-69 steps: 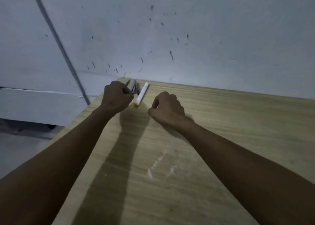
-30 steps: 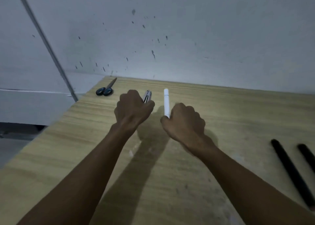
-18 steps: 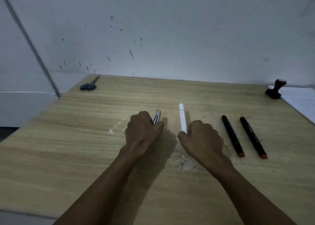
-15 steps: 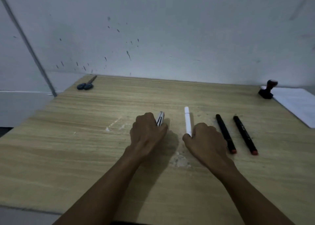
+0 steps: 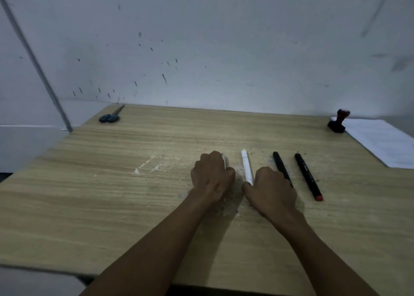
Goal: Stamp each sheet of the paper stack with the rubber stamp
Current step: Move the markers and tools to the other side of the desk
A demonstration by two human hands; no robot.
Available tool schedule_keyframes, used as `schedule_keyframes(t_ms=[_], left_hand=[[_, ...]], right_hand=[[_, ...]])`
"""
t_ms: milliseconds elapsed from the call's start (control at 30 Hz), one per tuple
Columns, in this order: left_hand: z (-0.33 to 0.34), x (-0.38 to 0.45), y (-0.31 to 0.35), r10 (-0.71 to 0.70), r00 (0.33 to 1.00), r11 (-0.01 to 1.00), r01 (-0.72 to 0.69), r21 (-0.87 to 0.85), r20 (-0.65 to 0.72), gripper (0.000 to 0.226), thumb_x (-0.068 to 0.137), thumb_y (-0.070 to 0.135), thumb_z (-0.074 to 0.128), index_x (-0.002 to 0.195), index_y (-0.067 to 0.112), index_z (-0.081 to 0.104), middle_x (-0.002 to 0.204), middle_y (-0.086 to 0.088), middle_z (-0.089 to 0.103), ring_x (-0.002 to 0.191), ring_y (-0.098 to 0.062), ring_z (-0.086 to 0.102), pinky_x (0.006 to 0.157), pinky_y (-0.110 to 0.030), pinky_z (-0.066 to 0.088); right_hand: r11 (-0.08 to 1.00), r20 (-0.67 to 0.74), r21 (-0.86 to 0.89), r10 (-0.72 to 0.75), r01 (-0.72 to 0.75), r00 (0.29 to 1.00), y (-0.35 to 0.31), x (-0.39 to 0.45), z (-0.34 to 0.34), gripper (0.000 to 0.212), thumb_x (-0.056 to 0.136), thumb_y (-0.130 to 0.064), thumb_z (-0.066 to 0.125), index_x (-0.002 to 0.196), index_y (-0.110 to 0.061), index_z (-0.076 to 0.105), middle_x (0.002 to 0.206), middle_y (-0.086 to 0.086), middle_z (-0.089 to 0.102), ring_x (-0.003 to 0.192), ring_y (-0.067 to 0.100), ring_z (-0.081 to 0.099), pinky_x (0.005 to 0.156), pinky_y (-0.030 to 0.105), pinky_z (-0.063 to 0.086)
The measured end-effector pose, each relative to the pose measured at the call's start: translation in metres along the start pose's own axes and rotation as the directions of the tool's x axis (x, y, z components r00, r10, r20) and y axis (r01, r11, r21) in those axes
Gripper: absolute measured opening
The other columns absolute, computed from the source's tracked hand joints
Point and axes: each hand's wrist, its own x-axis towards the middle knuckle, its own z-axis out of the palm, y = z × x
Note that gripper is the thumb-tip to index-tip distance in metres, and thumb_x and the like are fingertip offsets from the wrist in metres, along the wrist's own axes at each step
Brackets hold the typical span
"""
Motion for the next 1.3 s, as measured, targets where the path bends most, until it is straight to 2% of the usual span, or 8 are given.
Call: schedule_keyframes(t_ms=[100,567,767,833,967,1067,1200,1300], left_hand=[[0.000,-0.001,0.003,-0.017,1.000,1.000,0.017,0.024,0.005,0.029,0.086,0.030,0.055,0.107,0.011,0.051,0.116,-0.012,0.053,0.104,-0.031,0.053,0.076,-0.032,0.035],[-0.004,-0.004,0.001,0.005,1.000,1.000,-0.006,0.028,0.023,0.035,0.086,0.039,0.056,0.108,0.011,0.051,0.115,-0.012,0.054,0.104,-0.030,0.054,0.077,-0.032,0.037],[-0.006,0.003,-0.010,-0.011,1.000,0.999,0.011,-0.053,0.000,0.044,0.086,0.058,0.054,0.093,0.015,0.049,0.103,-0.008,0.056,0.096,-0.030,0.058,0.074,-0.034,0.044],[-0.009,0.008,-0.017,-0.014,0.999,0.998,0.011,-0.059,-0.036,0.049,0.087,0.061,0.050,0.099,0.013,0.051,0.106,-0.010,0.059,0.095,-0.030,0.059,0.075,-0.036,0.045],[-0.022,0.021,-0.040,-0.019,0.992,0.995,0.007,-0.098,-0.123,0.054,0.089,0.058,0.050,0.113,0.010,0.055,0.108,-0.011,0.063,0.098,-0.030,0.061,0.081,-0.040,0.050],[-0.033,0.035,-0.065,-0.004,0.990,0.989,-0.017,-0.148,-0.142,0.049,0.090,0.052,0.056,0.115,0.009,0.058,0.102,-0.011,0.067,0.096,-0.026,0.063,0.077,-0.031,0.044],[-0.054,0.053,-0.102,0.052,0.985,0.990,-0.073,-0.121,-0.166,0.042,0.088,0.041,0.063,0.114,0.007,0.061,0.099,-0.012,0.067,0.093,-0.021,0.061,0.076,-0.026,0.039],[-0.070,0.066,-0.130,0.051,0.980,0.994,-0.068,-0.080,-0.192,0.037,0.087,0.034,0.066,0.111,0.006,0.064,0.100,-0.011,0.067,0.096,-0.024,0.060,0.079,-0.028,0.042]], right_hand=[[1.000,0.005,0.024,0.003,-0.003,1.000,0.002,0.002,-0.001,0.028,0.086,-0.044,0.060,0.082,-0.018,0.050,0.087,0.002,0.057,0.072,0.021,0.053,0.054,0.027,0.035],[0.989,0.017,0.145,0.016,-0.018,1.000,0.008,0.005,0.003,0.041,0.079,-0.054,0.067,0.079,-0.015,0.055,0.077,0.003,0.058,0.063,0.017,0.057,0.044,0.024,0.032],[0.989,0.019,0.150,0.005,-0.008,1.000,0.008,0.006,0.002,0.045,0.079,-0.055,0.066,0.089,-0.012,0.053,0.085,0.007,0.061,0.071,0.023,0.061,0.051,0.027,0.040],[0.997,-0.009,0.079,0.000,0.001,1.000,0.003,0.005,-0.003,0.048,0.080,-0.054,0.064,0.099,-0.013,0.051,0.092,0.007,0.060,0.079,0.026,0.062,0.058,0.029,0.045],[0.996,-0.079,0.019,-0.086,0.088,0.993,-0.016,0.004,-0.011,0.051,0.084,-0.055,0.059,0.115,-0.016,0.049,0.104,0.007,0.063,0.092,0.029,0.062,0.070,0.034,0.049],[0.984,-0.066,0.100,-0.144,0.150,0.987,-0.038,0.009,-0.012,0.040,0.084,-0.052,0.059,0.107,-0.020,0.055,0.105,0.004,0.064,0.095,0.027,0.061,0.077,0.037,0.050],[0.953,-0.055,0.165,-0.248,0.254,0.967,-0.076,0.022,-0.008,0.027,0.085,-0.044,0.063,0.099,-0.020,0.062,0.102,-0.001,0.063,0.099,0.025,0.059,0.074,0.032,0.039],[0.903,-0.050,0.257,-0.344,0.345,0.938,-0.105,0.035,0.003,0.025,0.082,-0.040,0.068,0.096,-0.019,0.065,0.092,-0.004,0.062,0.094,0.021,0.059,0.071,0.031,0.042]])
